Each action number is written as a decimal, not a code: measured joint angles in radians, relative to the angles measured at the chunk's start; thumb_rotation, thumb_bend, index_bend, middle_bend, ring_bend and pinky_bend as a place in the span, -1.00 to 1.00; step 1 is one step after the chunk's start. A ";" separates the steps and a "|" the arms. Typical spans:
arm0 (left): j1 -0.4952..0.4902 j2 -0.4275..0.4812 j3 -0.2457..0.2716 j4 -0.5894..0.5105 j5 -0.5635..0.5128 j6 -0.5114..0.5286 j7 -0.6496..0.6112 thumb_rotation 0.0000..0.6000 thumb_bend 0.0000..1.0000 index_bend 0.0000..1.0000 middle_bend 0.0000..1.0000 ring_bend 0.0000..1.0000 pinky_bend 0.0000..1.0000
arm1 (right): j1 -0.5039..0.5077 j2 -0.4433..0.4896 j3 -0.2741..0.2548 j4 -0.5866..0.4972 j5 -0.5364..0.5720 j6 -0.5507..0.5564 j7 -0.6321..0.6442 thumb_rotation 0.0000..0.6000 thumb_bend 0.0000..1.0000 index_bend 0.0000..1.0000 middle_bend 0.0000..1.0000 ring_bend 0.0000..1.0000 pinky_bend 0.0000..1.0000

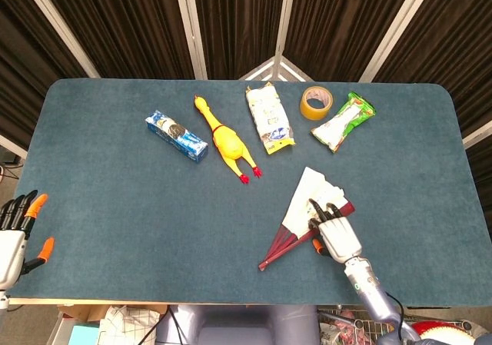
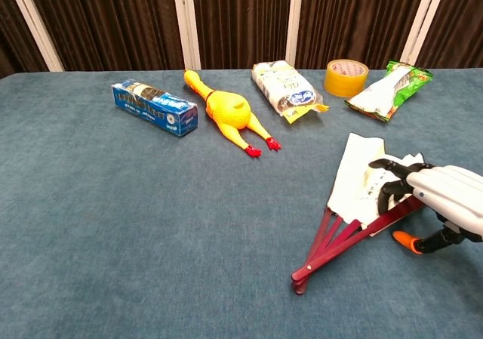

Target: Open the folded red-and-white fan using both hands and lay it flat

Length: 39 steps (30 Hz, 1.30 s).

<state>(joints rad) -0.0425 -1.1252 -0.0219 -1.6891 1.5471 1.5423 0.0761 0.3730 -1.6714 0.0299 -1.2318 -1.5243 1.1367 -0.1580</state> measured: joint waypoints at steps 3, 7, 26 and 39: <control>0.000 0.001 -0.001 0.001 0.000 0.002 -0.002 1.00 0.08 -0.82 -1.00 -1.00 -0.97 | 0.001 0.000 -0.001 -0.002 -0.002 0.005 0.007 1.00 -0.23 0.00 -0.80 -0.54 -0.73; 0.001 0.001 -0.001 0.001 0.000 0.004 -0.004 1.00 0.08 -0.82 -1.00 -1.00 -0.97 | 0.001 0.005 0.003 -0.005 -0.010 0.027 0.030 1.00 -0.22 0.03 -0.79 -0.54 -0.73; 0.002 -0.006 0.000 -0.003 0.002 0.007 0.011 1.00 0.08 -0.82 -1.00 -1.00 -0.97 | 0.002 0.095 0.028 -0.071 -0.022 0.089 0.141 1.00 -0.22 0.07 -0.79 -0.54 -0.73; 0.003 -0.003 -0.004 -0.001 -0.002 0.010 0.000 1.00 0.08 -0.81 -1.00 -1.00 -0.97 | 0.013 0.090 0.021 -0.047 -0.024 0.082 0.134 1.00 -0.16 0.51 -0.69 -0.52 -0.70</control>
<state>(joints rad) -0.0397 -1.1281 -0.0255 -1.6903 1.5455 1.5521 0.0762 0.3855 -1.5813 0.0508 -1.2791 -1.5480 1.2187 -0.0243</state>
